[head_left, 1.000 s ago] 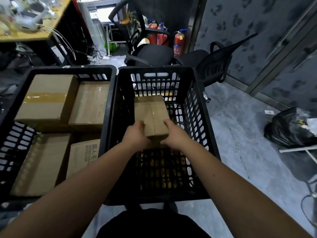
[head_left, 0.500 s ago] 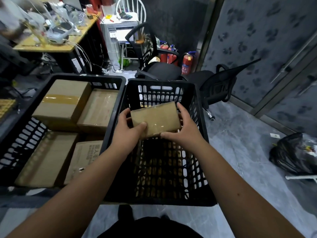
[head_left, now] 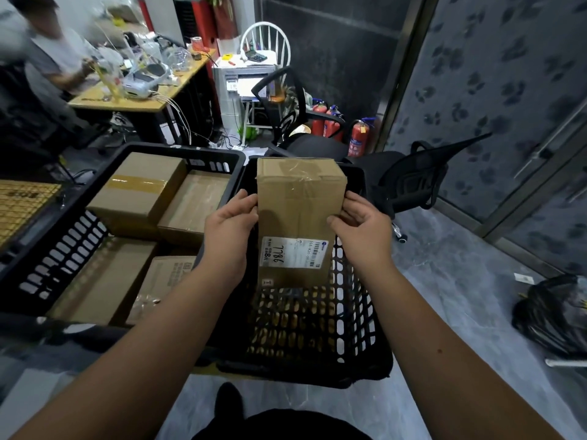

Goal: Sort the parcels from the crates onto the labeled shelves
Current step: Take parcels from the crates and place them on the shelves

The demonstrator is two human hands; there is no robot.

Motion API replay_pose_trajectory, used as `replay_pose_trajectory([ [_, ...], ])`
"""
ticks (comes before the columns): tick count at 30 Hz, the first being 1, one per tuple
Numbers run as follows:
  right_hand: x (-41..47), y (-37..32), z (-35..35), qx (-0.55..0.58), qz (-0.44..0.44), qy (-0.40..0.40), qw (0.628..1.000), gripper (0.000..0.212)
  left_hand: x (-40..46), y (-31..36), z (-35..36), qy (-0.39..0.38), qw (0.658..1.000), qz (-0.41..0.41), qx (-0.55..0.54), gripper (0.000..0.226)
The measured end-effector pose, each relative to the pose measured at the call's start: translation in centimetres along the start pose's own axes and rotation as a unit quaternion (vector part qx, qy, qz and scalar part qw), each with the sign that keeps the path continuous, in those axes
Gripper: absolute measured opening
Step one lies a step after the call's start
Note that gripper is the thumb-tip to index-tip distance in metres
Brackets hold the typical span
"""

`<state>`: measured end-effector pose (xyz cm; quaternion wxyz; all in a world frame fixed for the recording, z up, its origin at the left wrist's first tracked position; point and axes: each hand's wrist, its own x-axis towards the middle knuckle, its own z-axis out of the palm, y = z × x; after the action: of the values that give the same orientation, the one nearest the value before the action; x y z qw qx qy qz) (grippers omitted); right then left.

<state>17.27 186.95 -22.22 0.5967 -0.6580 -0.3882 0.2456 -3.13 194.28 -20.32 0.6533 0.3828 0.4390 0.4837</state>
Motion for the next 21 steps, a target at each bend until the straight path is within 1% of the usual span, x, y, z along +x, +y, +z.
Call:
replay_pose_trajectory([
  [2,-0.4,-0.2,0.0,0.001,-0.004,0.006,1.000,0.036,-0.2,-0.4,-0.1,-0.014,1.000,0.006,-0.004,0.054],
  [4,-0.7,-0.4,0.0,0.011,0.001,-0.007,1.000,0.042,-0.5,-0.5,-0.1,-0.044,0.999,0.016,-0.001,0.059],
  [6,-0.9,-0.4,-0.2,0.021,0.009,-0.027,0.999,0.055,-1.1,-0.5,0.1,-0.056,0.998,0.023,0.017,0.068],
  [9,-1.0,-0.2,-0.3,0.039,-0.001,-0.066,0.997,0.077,-1.9,0.0,0.7,-0.045,0.998,0.025,0.039,0.075],
  [12,-1.1,-0.4,-0.1,0.024,-0.024,-0.104,0.994,0.094,-2.7,0.7,1.3,-0.104,0.994,0.022,0.034,0.079],
  [14,-0.8,-0.6,-0.1,0.012,-0.029,-0.111,0.993,0.098,-3.0,1.1,1.6,-0.113,0.992,0.029,0.046,0.081],
  [17,-0.3,-0.5,-0.6,0.021,-0.030,-0.100,0.994,0.100,-3.0,1.0,1.7,-0.103,0.993,0.036,0.035,0.080],
  [19,-0.1,-0.2,-0.7,0.023,-0.021,-0.088,0.996,0.096,-3.3,0.9,1.7,-0.081,0.995,0.030,0.043,0.075],
  [21,-0.1,0.3,-0.6,0.011,-0.017,-0.087,0.996,0.087,-3.6,1.3,1.9,-0.074,0.994,0.024,0.076,0.075],
])
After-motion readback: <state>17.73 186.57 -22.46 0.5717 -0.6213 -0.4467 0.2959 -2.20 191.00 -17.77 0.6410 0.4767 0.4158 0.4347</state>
